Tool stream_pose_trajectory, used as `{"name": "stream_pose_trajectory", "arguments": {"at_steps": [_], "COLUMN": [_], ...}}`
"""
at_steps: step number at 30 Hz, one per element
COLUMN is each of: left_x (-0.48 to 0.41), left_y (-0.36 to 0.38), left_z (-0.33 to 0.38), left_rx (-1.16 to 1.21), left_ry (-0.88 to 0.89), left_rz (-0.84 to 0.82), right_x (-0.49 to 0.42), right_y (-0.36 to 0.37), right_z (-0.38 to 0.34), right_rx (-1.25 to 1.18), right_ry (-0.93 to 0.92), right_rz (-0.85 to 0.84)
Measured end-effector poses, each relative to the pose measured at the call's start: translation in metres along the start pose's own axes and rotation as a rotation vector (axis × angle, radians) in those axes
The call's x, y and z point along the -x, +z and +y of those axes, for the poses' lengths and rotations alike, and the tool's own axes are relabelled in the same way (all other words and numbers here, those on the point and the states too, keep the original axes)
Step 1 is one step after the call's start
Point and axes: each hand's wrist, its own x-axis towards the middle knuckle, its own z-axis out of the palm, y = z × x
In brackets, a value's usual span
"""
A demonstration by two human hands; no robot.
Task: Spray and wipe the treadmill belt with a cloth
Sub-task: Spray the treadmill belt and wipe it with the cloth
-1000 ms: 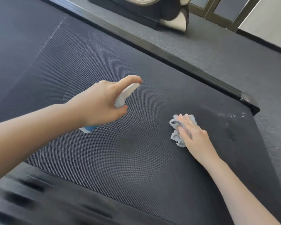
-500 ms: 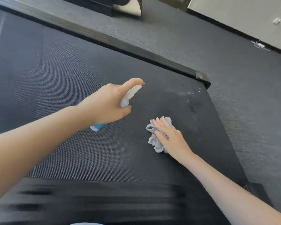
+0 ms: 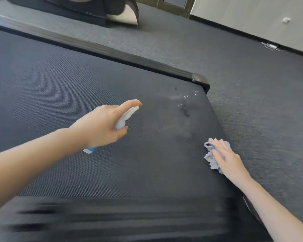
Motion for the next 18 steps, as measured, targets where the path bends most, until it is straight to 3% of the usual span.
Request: {"name": "stream_pose_trajectory", "arguments": {"at_steps": [3, 10, 18], "left_x": [-0.008, -0.025, -0.077], "left_y": [0.018, 0.057, 0.094], "left_z": [0.022, 0.065, 0.082], "left_rx": [-0.021, -0.161, -0.325], "left_ry": [0.013, 0.040, -0.200], "left_rz": [-0.015, -0.029, 0.113], "right_x": [-0.011, -0.022, -0.027], "right_y": [-0.019, -0.017, -0.013], "right_z": [0.032, 0.052, 0.063], "right_rx": [-0.021, 0.006, -0.089], "right_ry": [0.058, -0.059, -0.150], "right_rz": [-0.002, 0.047, 0.077]}}
